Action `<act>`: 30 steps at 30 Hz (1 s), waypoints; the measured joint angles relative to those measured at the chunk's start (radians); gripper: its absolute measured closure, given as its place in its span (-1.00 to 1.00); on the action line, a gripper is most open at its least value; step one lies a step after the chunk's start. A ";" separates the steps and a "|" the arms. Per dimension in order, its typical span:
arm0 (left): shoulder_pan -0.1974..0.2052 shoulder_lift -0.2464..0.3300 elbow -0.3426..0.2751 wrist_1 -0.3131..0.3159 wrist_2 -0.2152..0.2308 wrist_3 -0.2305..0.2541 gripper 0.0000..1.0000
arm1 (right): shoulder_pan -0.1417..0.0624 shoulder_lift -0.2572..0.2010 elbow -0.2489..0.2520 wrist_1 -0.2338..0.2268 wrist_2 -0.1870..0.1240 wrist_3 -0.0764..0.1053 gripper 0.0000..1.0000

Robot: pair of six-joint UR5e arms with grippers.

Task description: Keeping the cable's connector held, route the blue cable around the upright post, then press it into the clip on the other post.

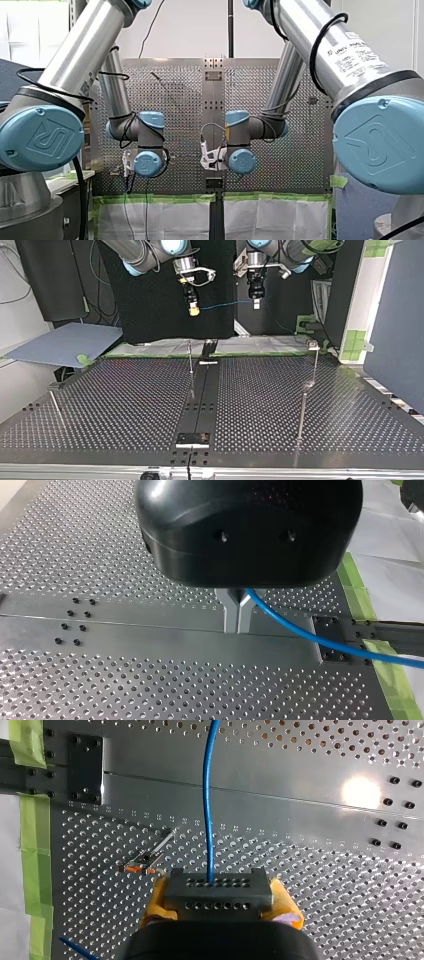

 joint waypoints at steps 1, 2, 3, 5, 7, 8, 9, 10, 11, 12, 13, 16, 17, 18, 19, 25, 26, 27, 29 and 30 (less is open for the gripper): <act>0.000 0.000 0.000 0.000 0.000 0.000 1.00 | 0.000 0.000 0.000 0.000 0.000 0.000 1.00; 0.000 0.000 0.000 0.000 0.000 0.000 1.00 | 0.000 0.000 0.000 0.000 0.000 0.000 1.00; -0.001 0.000 0.000 -0.001 0.001 0.000 1.00 | 0.000 0.000 0.000 0.000 0.000 0.000 1.00; -0.003 0.006 0.000 -0.007 0.004 0.001 1.00 | 0.000 0.000 0.000 0.000 0.000 0.000 1.00; -0.005 0.011 0.000 -0.018 0.007 0.001 1.00 | 0.000 0.000 0.000 0.000 0.000 0.000 1.00; -0.005 0.013 0.000 -0.027 0.008 0.001 1.00 | 0.000 0.000 0.000 0.000 0.000 0.000 1.00; -0.006 0.014 0.000 -0.034 0.008 0.001 1.00 | 0.000 0.000 0.000 0.000 0.000 0.000 1.00; -0.006 0.015 0.000 -0.041 0.009 0.001 1.00 | 0.000 0.000 0.000 0.000 0.000 0.000 1.00; -0.006 0.016 0.000 -0.049 0.009 0.001 1.00 | 0.000 0.000 0.000 0.000 0.000 0.000 1.00; -0.006 0.016 0.000 -0.055 0.009 0.001 1.00 | 0.000 0.000 0.000 0.000 0.000 0.000 1.00; -0.006 0.016 0.000 -0.058 0.009 0.001 1.00 | 0.000 0.000 0.000 0.000 0.000 0.000 1.00; -0.006 0.016 0.000 -0.064 0.009 0.002 1.00 | 0.000 0.000 0.000 0.000 0.000 0.000 1.00; -0.006 0.016 0.000 -0.065 0.009 0.002 1.00 | 0.000 0.000 0.000 0.000 0.000 0.000 1.00; -0.006 0.016 0.000 -0.065 0.009 0.002 1.00 | 0.000 0.000 0.000 0.000 0.000 0.000 1.00; -0.006 0.016 0.000 -0.065 0.009 0.002 1.00 | 0.000 0.000 0.000 0.000 0.000 0.000 1.00; -0.006 0.017 0.000 -0.066 0.009 0.002 1.00 | 0.000 0.000 0.000 0.000 0.000 0.000 1.00; -0.006 0.017 0.000 -0.066 0.009 0.002 1.00 | 0.000 0.000 0.000 0.000 0.000 0.000 1.00; -0.006 0.017 0.000 -0.066 0.009 0.002 1.00 | 0.000 0.000 0.000 0.000 0.000 0.000 1.00; -0.006 0.017 0.000 -0.066 0.009 0.002 1.00 | 0.000 0.000 0.000 0.000 0.000 0.000 1.00; -0.007 0.016 0.000 -0.066 0.010 0.001 1.00 | 0.002 -0.002 -0.001 0.002 0.002 -0.002 1.00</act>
